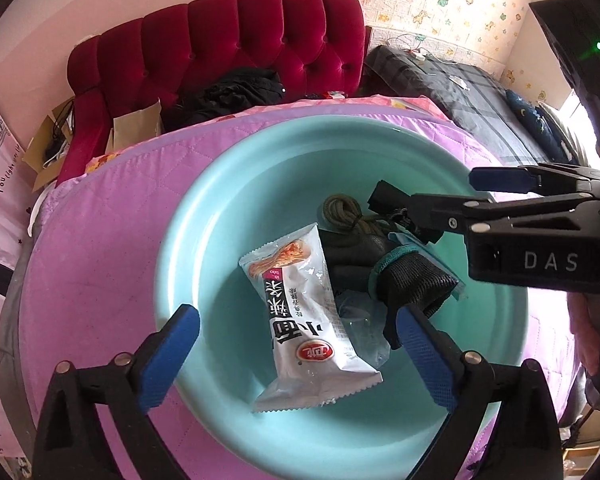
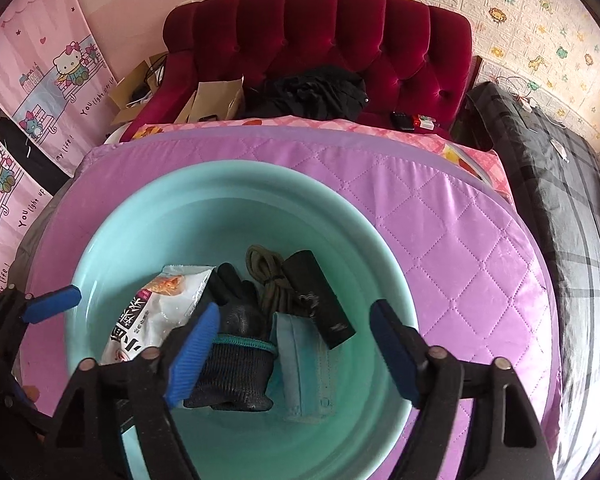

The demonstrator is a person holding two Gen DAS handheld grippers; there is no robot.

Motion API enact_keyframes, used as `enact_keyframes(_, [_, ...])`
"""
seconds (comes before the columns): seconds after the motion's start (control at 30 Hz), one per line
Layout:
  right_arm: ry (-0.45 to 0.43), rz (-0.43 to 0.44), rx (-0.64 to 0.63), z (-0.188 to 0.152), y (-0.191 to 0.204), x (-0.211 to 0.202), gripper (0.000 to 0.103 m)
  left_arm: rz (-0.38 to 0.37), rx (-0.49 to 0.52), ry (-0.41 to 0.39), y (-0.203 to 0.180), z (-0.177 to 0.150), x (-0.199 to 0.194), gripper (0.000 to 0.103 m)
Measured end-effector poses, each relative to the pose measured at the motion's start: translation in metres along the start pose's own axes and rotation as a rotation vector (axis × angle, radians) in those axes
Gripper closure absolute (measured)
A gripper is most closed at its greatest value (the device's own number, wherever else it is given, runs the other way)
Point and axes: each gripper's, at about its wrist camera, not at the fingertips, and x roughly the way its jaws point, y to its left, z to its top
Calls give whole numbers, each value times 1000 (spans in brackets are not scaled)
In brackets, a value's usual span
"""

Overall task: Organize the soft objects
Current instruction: 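Open both tools to drop the roll and snack packet into the basin, then withdraw both tools from the basin toward the earphones and green pad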

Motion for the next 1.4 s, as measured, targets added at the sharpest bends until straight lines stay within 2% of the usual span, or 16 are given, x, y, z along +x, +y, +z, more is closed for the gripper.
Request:
enact_keyframes(0.07, [-6, -13, -8, -2, 2, -2, 0, 13, 1, -11, 0, -2, -3, 0])
enact_keyframes(0.2, [-3, -12, 5, -9, 2, -7, 0, 40, -3, -25, 1, -5, -8, 0])
enact_keyframes(0.7, [1, -25, 35, -50, 7, -54, 0, 49, 9, -77, -6, -40, -55, 0])
enact_keyframes(1.03, [0, -47, 48, -88, 13, -90, 0, 36, 3, -93, -16, -77, -89, 0])
enact_keyframes(1.4, [-24, -65, 35, -125, 19, -115, 0, 42, 15, -101, -31, -116, -109, 0])
